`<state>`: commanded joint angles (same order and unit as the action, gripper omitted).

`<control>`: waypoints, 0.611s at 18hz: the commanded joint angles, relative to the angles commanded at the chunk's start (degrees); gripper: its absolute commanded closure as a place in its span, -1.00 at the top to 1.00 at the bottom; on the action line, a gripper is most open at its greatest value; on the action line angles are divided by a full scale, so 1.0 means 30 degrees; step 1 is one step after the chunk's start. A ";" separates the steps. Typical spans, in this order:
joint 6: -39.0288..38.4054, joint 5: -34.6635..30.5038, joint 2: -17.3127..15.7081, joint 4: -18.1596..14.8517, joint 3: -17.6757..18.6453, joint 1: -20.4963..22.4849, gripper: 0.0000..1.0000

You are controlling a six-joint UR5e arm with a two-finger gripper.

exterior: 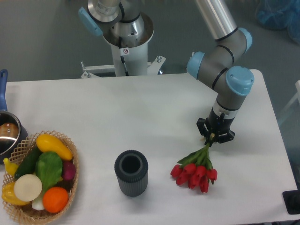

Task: Pick up the flowers from the table
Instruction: 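Close the gripper on the tulip stems, then lift the gripped tulip bunch up off the table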

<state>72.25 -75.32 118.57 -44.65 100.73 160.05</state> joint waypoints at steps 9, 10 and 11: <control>-0.1316 0.0117 -0.1201 0.0000 -0.1113 0.0030 -0.71; -0.1521 0.0146 -0.1318 0.0000 -0.1288 0.0030 -0.71; -0.1697 0.0175 -0.1494 0.0000 -0.1435 0.0030 -0.71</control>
<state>67.15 -74.80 114.09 -44.65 96.42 160.14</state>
